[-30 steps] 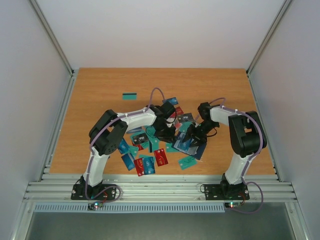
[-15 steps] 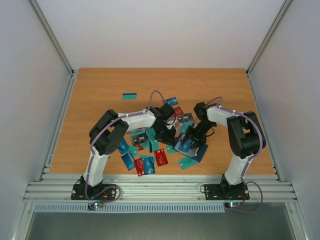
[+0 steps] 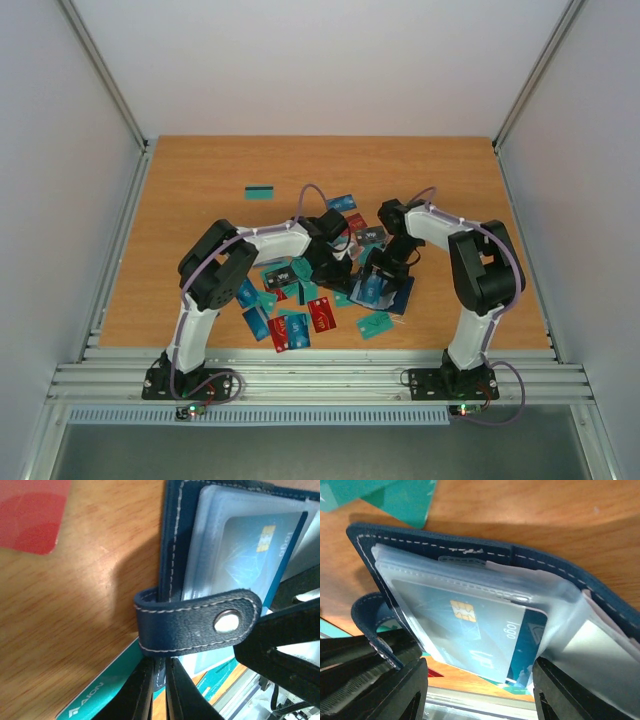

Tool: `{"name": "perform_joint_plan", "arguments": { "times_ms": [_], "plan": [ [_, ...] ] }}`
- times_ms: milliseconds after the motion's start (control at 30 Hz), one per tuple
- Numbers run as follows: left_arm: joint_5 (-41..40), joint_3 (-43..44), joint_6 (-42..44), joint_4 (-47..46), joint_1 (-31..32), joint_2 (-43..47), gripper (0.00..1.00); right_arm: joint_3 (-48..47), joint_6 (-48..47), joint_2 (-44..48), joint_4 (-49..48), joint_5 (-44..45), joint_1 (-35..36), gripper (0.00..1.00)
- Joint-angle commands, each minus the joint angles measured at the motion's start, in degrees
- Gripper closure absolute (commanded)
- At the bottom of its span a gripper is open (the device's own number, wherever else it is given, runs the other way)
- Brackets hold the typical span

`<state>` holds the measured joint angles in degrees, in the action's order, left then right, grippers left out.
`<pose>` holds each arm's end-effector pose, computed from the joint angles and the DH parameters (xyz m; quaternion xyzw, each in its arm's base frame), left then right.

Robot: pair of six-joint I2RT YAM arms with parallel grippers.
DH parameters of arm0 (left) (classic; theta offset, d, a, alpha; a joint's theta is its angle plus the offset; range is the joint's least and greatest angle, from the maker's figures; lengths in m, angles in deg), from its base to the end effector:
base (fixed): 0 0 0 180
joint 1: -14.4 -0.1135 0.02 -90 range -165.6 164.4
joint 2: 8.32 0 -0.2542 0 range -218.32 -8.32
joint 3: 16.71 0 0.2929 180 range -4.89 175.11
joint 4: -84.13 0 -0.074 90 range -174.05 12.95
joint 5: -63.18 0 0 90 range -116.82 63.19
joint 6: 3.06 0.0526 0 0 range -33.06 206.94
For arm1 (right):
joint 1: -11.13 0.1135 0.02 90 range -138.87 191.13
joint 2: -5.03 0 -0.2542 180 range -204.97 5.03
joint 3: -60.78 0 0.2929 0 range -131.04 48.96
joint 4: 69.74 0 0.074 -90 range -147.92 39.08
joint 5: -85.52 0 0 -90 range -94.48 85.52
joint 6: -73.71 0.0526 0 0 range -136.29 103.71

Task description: Put the credit cards into the card holder

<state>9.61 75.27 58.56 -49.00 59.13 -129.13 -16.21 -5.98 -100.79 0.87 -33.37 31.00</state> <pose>0.2874 -0.3287 0.0779 -0.1725 -0.9274 0.3196 0.0898 0.2981 0.1348 0.0984 0.0600 -0.9635 -0.2193 0.1417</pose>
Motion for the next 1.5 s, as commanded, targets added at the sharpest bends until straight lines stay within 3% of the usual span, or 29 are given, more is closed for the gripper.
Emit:
{"name": "perform_joint_plan", "arguments": {
  "times_ms": [0,300,533,800,967,1267,1467],
  "plan": [
    [1.0,-0.8,-0.8,-2.2,1.4,-0.4,0.91,-2.9,2.7,-2.1,0.8,-0.4,1.1,0.4],
    [-3.3,0.2,-0.5,2.6,1.4,2.9,0.89,-0.9,-0.8,-1.8,0.6,0.4,1.1,0.36],
    [-8.5,1.4,-0.2,7.8,1.2,6.5,0.77,1.4,-4.8,0.8,1.4,2.7,0.5,0.35],
    [-5.9,3.7,-1.4,8.4,2.2,8.1,0.76,1.2,-8.1,3.0,1.4,1.5,0.4,0.34],
    [-1.6,5.2,-2.6,6.3,4.2,5.7,0.76,2.5,-9.3,3.7,0.3,1.3,0.0,0.44],
    [0.0,5.0,-7.8,2.0,5.1,2.2,0.77,5.8,-11.2,6.3,0.1,2.4,-0.4,0.5],
    [-0.2,5.0,-10.6,-0.4,5.4,0.5,0.77,8.1,-11.8,7.5,-2.4,1.0,-0.8,0.67]
  ]
}}
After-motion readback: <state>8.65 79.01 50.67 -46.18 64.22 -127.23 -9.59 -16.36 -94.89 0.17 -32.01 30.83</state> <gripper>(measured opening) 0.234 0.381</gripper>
